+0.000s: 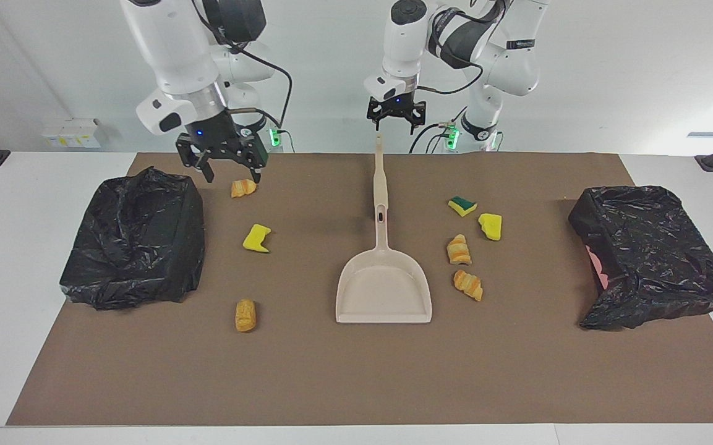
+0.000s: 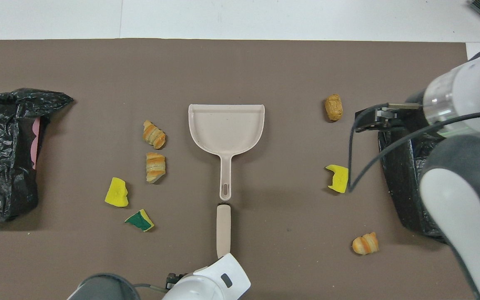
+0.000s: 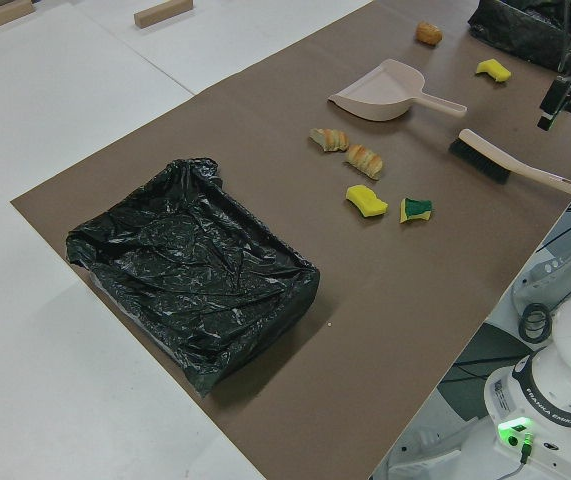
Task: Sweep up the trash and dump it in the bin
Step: 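Reach the right gripper to the beige dustpan handle and grasp it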
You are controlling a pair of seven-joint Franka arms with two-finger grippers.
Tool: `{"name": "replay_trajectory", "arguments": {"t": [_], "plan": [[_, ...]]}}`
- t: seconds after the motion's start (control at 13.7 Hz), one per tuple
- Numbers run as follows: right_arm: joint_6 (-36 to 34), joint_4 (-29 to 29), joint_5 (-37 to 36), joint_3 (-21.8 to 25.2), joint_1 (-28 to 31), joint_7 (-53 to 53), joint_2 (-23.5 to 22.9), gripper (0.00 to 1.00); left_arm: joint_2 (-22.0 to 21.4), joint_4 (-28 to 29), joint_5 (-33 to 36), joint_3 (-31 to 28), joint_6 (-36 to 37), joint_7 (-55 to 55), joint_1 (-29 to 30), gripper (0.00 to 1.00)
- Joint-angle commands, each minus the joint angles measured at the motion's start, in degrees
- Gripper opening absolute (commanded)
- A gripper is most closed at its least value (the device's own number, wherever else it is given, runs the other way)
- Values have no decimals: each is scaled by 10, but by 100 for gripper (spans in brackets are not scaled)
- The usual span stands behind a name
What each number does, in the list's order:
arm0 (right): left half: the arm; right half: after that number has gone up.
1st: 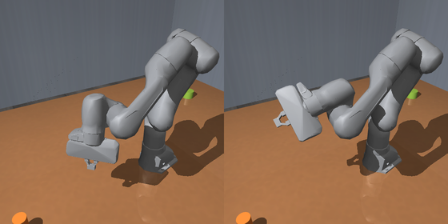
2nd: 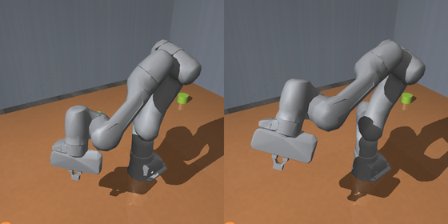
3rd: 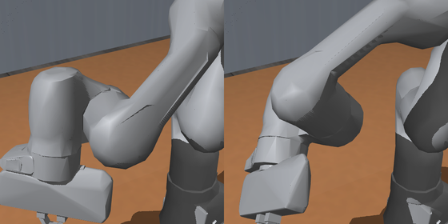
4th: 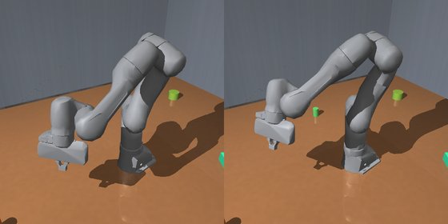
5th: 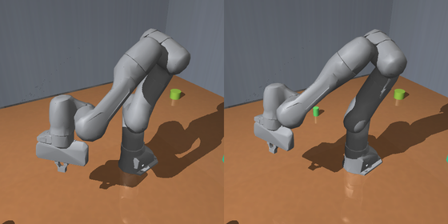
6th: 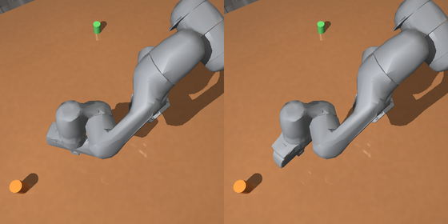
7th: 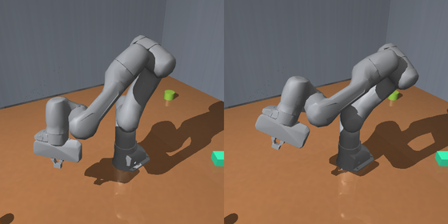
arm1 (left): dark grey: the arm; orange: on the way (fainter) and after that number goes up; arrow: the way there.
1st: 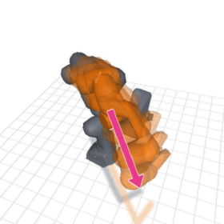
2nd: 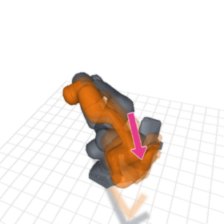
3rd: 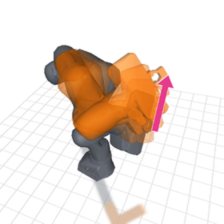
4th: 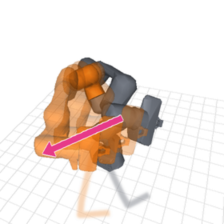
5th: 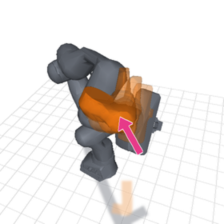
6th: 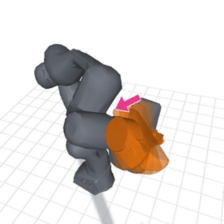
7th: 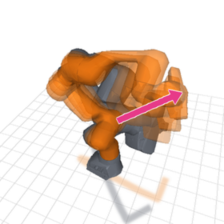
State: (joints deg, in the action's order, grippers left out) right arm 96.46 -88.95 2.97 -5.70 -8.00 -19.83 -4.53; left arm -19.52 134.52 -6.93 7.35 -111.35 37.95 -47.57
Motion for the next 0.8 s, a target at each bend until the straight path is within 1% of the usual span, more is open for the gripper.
{"name": "replay_trajectory", "arguments": {"t": [0.0, 0.15, 0.29, 0.44, 0.66, 0.73], "plan": [[35, -1, -2, 0, -45, -48, -35, 100, -18, 79, -6, -1, -91, 36, -42, 100], [60, 0, 3, 0, -81, -97, -65, 100, -9, 99, -6, 4, -120, 56, -60, 100], [75, 1, 5, 0, -125, -149, -95, 100, 16, 105, -6, 7, -155, 63, -67, 100], [84, -3, 5, 0, -149, -180, -114, 100, 42, 105, -5, 10, -178, 63, -67, 100], [93, -6, 8, 0, -186, -216, -143, 100, 63, 106, -2, 10, -198, 63, -67, 100], [112, -6, 8, 0, -192, -222, -156, 100, 71, 106, -1, 10, -208, 63, -67, 100]]}}
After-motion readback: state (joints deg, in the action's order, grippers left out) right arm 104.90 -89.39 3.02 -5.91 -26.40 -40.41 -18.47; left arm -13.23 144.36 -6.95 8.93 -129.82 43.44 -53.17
